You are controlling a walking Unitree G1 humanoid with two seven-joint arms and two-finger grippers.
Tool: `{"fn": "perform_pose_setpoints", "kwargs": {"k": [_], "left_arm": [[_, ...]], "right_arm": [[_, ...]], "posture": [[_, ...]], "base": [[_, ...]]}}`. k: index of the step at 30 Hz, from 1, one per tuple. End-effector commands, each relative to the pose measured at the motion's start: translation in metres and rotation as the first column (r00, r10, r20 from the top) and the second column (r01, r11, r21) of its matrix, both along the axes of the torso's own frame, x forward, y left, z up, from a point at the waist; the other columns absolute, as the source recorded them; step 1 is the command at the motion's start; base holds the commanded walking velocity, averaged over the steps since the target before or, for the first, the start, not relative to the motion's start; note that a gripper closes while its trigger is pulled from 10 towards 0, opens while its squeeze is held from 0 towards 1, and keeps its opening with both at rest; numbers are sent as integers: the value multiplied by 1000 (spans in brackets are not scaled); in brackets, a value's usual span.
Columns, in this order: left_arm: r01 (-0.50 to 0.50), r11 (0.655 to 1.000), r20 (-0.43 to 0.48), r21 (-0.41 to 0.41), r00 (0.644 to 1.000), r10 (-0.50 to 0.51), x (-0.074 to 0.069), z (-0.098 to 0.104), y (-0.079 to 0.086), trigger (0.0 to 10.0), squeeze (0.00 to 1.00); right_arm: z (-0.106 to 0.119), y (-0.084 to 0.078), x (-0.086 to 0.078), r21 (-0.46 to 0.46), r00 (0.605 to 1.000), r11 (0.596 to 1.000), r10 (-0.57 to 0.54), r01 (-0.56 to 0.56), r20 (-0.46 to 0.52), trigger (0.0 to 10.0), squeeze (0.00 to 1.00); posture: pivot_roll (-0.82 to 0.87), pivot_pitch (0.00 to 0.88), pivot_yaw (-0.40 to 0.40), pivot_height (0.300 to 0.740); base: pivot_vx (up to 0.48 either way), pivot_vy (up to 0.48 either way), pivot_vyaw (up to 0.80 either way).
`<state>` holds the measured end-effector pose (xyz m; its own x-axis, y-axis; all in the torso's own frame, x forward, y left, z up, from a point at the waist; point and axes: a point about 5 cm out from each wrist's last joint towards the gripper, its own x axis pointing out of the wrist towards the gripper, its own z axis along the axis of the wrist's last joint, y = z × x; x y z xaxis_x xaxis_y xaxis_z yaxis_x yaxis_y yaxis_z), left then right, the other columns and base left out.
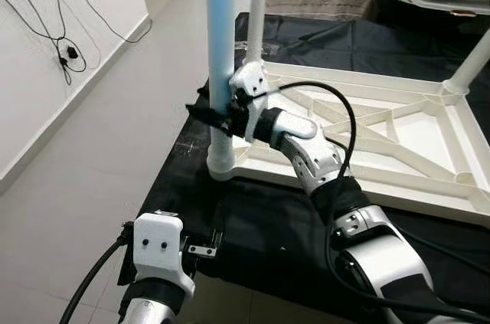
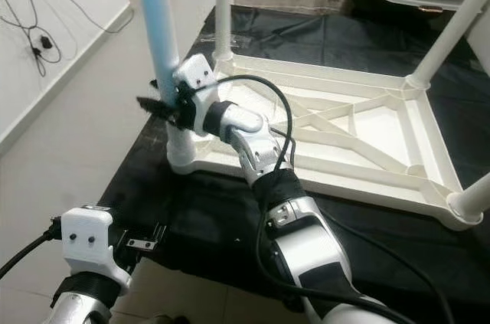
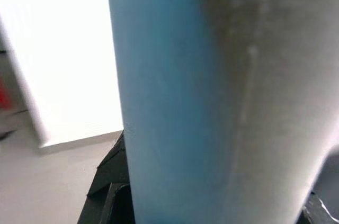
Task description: Building children table
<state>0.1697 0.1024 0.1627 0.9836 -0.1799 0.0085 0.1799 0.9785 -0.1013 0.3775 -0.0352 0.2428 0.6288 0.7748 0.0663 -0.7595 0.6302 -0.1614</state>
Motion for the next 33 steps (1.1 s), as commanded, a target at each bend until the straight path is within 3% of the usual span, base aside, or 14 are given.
{"fn": "perform_pose_setpoints", "kwargs": {"k": [1, 6, 7, 8, 9, 10, 13, 15, 17, 19, 20, 24, 29, 33], "left_arm": [[0, 1000, -12, 9, 1000, 0, 1, -4, 1, 10000, 0], [1, 1000, -9, 11, 1000, -1, 1, -4, 1, 10000, 0], [0, 1000, -8, 14, 1000, 0, 2, -4, 1, 10000, 0], [0, 1000, -8, 14, 1000, 0, 2, -4, 1, 10000, 0], [-1, 1000, -7, 15, 1000, 1, 2, -4, 2, 10000, 0], [-1, 1000, -7, 15, 1000, 1, 2, -4, 2, 10000, 0], [2, 1000, -4, 21, 1000, -2, 4, -4, 4, 10000, 0], [2, 1000, -4, 21, 1000, -2, 4, -4, 4, 10000, 0], [3, 1000, 0, 25, 1000, -3, 6, -4, 5, 10000, 0], [3, 1000, 0, 25, 1000, -3, 6, -4, 5, 10000, 0], [3, 1000, 2, 28, 1000, -3, 6, -4, 5, 10000, 0], [3, 999, 2, 32, 1000, -3, 7, -4, 7, 10000, 0], [3, 999, 2, 34, 1000, -3, 7, -4, 7, 10000, 0], [3, 999, 1, 34, 1000, -3, 8, -5, 7, 10000, 0]], "right_arm": [[-51, -25, 6, -131, 960, 972, -218, 196, -178, 10000, 0], [-56, -32, 8, -134, 921, 939, -337, 316, -193, 10000, 0], [-60, -38, 9, -147, 881, 903, -427, 403, -204, 10000, 0], [-60, -38, 9, -147, 881, 903, -427, 403, -204, 10000, 0], [-64, -46, 10, -150, 827, 855, -518, 496, -218, 10000, 0], [-64, -46, 10, -150, 827, 855, -518, 496, -218, 10000, 0], [-64, -60, 8, -77, 633, 662, -740, 746, -227, 10000, 0], [-64, -60, 8, -77, 633, 662, -740, 746, -227, 10000, 0], [-61, -62, -1, -32, 474, 490, -856, 871, -207, 10000, 0], [-61, -62, -1, -32, 474, 490, -856, 871, -207, 10000, 0], [-57, -60, -7, 5, 418, 424, -890, 906, -183, 10000, 0], [-50, -49, -16, 77, 377, 369, -913, 926, -157, 10000, 0], [-46, -41, -21, 81, 338, 331, -936, 940, -101, 10000, 0], [-43, -37, -22, 66, 265, 259, -960, 964, -95, 10000, 0]], "posture": [[113, 161, -24, 740], [113, 161, -24, 740], [115, 151, -23, 740], [115, 151, -23, 740], [115, 151, -23, 740], [115, 151, -23, 740], [111, 143, -20, 740], [111, 143, -20, 740], [113, 142, -18, 740], [113, 142, -18, 740], [116, 145, -19, 740], [120, 147, -17, 740], [121, 148, -16, 740], [121, 148, -16, 740]], "base": [[0, 0, 0], [0, 0, 0], [0, 0, 0], [0, 0, 0], [0, 0, 0], [0, 0, 0], [0, 0, 0], [0, 0, 0], [0, 0, 0], [0, 0, 0], [0, 0, 0], [0, 0, 0], [0, 0, 0], [0, 0, 0]]}}
